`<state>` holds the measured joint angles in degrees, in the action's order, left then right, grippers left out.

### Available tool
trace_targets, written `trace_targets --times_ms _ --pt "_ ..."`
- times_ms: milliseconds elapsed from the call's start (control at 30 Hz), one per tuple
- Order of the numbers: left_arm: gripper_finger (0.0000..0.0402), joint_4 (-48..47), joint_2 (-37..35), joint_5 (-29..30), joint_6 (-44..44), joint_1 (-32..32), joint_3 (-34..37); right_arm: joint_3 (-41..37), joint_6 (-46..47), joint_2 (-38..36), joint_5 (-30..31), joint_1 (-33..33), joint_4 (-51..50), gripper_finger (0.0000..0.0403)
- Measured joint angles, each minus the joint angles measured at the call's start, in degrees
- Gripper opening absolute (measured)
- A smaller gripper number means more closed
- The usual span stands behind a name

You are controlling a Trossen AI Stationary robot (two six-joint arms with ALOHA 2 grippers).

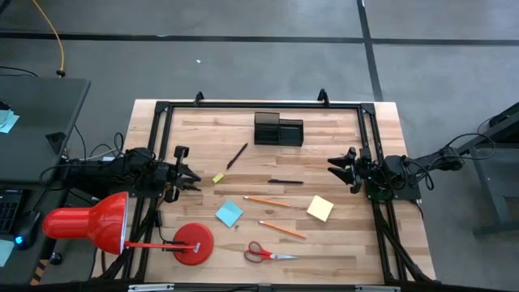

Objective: Pick and place office supplies into organizer

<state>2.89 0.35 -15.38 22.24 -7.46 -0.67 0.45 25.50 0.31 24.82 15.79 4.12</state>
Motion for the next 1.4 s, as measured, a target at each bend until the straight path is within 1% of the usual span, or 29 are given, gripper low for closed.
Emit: trace_targets --times_ms 700,800,933,1067,1100,1133,1167,1233,1300,1333,1400 --pt "0.0008 0.0 0.0 0.0 0.0 0.0 0.0 0.0 0.0 0.0 -0.3 0.0 0.0 0.0193" --pt "0.0008 0.0 0.0 0.8 2.9 0.0 0.0 0.0 -0.2 0.0 -0.3 0.0 0.0 0.0193" --pt "0.0008 0.0 0.0 2.3 7.8 0.0 0.0 0.0 -9.7 0.0 2.0 0.0 0.1 0.0193" --pt "0.0008 0.0 0.0 3.8 8.0 0.0 0.0 0.0 -13.7 0.0 2.3 0.0 0.3 0.0193" --pt "0.0008 0.1 0.0 5.0 7.9 0.0 0.0 0.0 -11.6 0.0 3.1 0.0 1.1 0.0193" --pt "0.0008 0.6 0.0 6.4 7.2 0.0 0.0 0.0 -7.1 0.0 3.8 0.0 2.4 0.0193" --pt "0.0008 1.5 0.0 7.4 4.4 0.0 0.0 0.0 -2.1 0.0 4.6 0.0 4.1 0.0193" --pt "0.0008 4.7 0.0 7.6 -4.4 0.0 0.0 0.0 7.0 0.0 7.0 0.0 7.2 0.0193" --pt "0.0008 7.8 0.0 7.0 -13.9 0.0 0.0 0.0 14.1 0.0 9.9 -0.1 8.8 0.0193" --pt "0.0008 9.0 0.0 6.9 -17.0 0.0 0.0 0.0 15.8 0.0 12.2 0.0 9.5 0.0193" --pt "0.0008 11.5 0.0 7.3 -19.5 0.0 0.0 0.0 21.9 0.0 18.3 0.0 10.8 0.0193"
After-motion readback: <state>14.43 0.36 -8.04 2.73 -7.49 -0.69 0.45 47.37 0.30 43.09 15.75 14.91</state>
